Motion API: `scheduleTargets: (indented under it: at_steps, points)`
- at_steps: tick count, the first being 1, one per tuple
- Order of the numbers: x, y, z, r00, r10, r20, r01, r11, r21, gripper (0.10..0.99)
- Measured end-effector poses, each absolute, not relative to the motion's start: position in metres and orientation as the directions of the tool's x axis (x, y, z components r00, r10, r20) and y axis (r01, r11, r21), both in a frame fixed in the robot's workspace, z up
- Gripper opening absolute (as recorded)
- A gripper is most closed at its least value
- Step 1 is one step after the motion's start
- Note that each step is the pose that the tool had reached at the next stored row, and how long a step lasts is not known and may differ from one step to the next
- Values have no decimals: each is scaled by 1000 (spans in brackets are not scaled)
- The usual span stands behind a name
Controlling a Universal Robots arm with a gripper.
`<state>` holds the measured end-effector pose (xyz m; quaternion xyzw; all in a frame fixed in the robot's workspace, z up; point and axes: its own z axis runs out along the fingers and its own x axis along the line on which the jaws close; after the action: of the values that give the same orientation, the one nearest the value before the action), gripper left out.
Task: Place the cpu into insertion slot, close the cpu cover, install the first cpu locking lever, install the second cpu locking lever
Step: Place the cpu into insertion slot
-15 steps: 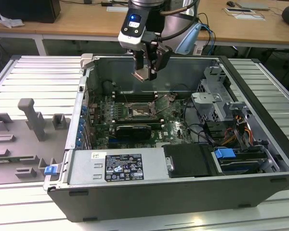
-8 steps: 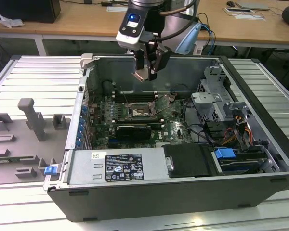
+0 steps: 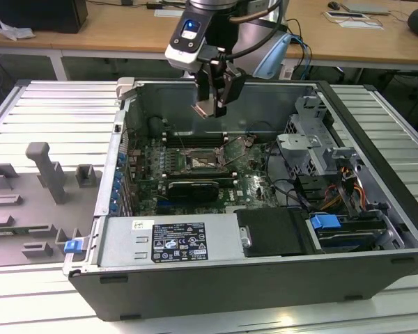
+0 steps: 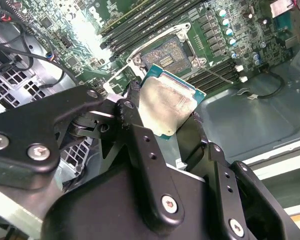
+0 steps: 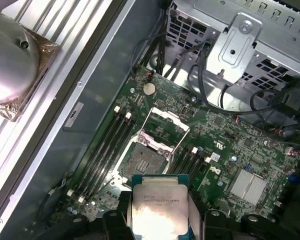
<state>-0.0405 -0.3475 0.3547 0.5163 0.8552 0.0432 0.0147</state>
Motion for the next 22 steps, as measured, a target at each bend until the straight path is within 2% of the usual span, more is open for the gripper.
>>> scheduleTargets:
  at_steps: [6,14,22]
  points:
    - [-41,-348,354,-424,905,20,903,421,89,537]
    - [-41,-348,352,-307,952,19,948,304,89,537]
    - [-41,-347,350,-284,958,20,955,282,88,537]
